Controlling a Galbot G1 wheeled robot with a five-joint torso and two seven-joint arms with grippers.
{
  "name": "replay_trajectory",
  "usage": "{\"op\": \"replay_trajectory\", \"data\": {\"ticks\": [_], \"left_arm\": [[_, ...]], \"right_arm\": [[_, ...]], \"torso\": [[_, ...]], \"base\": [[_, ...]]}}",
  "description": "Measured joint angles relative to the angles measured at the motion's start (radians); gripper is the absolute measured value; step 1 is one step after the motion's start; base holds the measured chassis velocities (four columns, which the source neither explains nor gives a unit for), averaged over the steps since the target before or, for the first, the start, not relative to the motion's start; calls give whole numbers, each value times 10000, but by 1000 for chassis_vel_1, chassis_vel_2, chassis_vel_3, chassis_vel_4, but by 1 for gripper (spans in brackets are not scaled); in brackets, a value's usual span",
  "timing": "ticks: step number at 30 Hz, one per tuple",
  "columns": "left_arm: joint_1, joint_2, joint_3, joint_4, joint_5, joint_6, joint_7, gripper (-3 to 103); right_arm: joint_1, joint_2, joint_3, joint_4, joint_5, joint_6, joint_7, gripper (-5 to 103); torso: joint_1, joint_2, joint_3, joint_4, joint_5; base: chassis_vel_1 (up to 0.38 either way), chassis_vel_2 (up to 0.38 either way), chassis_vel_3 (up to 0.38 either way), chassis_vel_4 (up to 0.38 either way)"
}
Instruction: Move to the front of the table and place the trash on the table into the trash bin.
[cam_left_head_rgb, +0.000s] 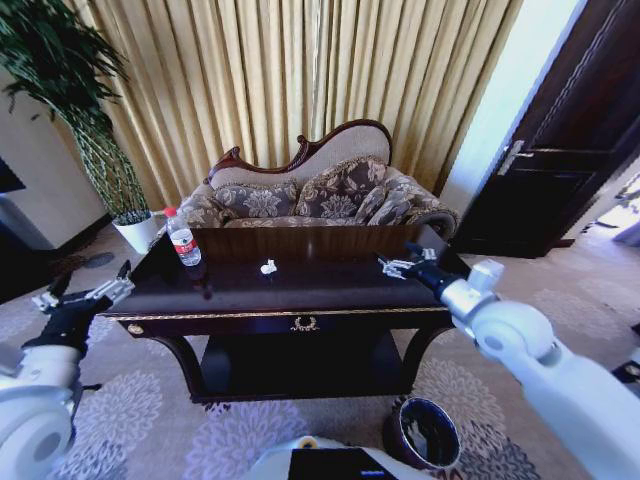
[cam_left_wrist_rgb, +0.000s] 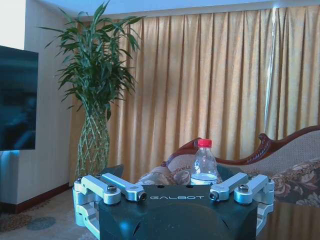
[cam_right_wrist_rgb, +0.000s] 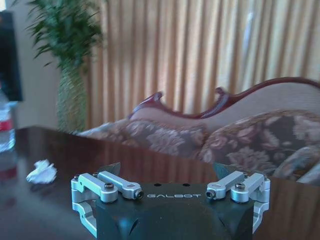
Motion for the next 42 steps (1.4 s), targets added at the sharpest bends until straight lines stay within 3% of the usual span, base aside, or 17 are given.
{"op": "replay_trajectory", "data": {"ticks": [3, 4, 5, 7, 8, 10, 11, 14, 18, 20, 24, 34, 39, 42], "left_arm": [[52, -8, -23, -2, 41, -6, -76, 100], [51, -6, -27, -2, 72, -10, -91, 100], [51, -6, -27, -2, 72, -10, -91, 100], [41, -3, -28, -2, 133, -20, -124, 100], [41, -3, -28, -2, 133, -20, -124, 100], [83, -11, -51, -8, 176, -23, -153, 100], [83, -11, -51, -8, 176, -23, -153, 100], [191, -1, -111, -8, 278, -27, -160, 100], [170, 32, -118, -9, 303, -32, -161, 100], [163, 34, -110, -9, 305, -33, -161, 100], [159, -20, -4, -9, 413, -32, -171, 100], [194, -30, -47, -8, 448, -28, -180, 100], [191, -99, -22, -6, 476, -19, -180, 100], [197, -141, -26, -5, 523, -19, -180, 100]], "right_arm": [[1587, -273, -1683, -334, 78, 0, -252, 100], [2287, -238, -2430, -478, 190, 2, -257, 100], [2287, -238, -2430, -478, 190, 2, -257, 100], [3738, 39, -3892, -798, 490, 4, -259, 100], [3738, 39, -3892, -798, 490, 4, -259, 100], [5381, 437, -5256, -1191, 723, 1, -254, 100], [5381, 437, -5256, -1191, 723, 1, -254, 100], [7098, 1207, -7093, -1923, 850, -9, -221, 100], [8151, 1908, -8399, -2513, 914, -24, -207, 100], [8323, 2030, -8584, -2618, 930, -33, -206, 100], [9193, 2922, -9476, -3434, 889, -61, -241, 100], [9530, 4111, -10090, -4083, 1014, -543, -239, 100], [9588, 4480, -10299, -3959, 849, -1379, -167, 100], [9706, 4747, -10336, -3856, 861, -1924, 432, 100]], "torso": [[1, 0, 0, -1, 0], [1, 0, 0, -1, -1], [1, 0, 0, -1, -1], [0, 0, 0, 0, 0], [0, 0, 0, 0, 0], [1, 0, 0, 3, -5], [1, 0, 0, 3, -5], [1, 0, 1, 3, -2], [1, -1, 1, 1, -1], [1, 0, 1, 0, -3], [1, 0, 1, 0, -4], [1, 0, 0, 1, -3], [1, 0, 0, 0, -2], [1, 0, -1, 0, -2]], "base": [[0, 0, 0, 0], [0, 0, 0, 0], [0, 0, 0, 0], [0, 0, 0, 0], [0, 0, 0, 0], [0, 0, 0, 0], [0, 0, 0, 0], [0, 0, 0, 0], [0, 0, 0, 0], [0, 0, 0, 0], [0, 0, 0, 0], [0, 0, 0, 0], [0, 0, 0, 0], [0, 0, 0, 0]]}}
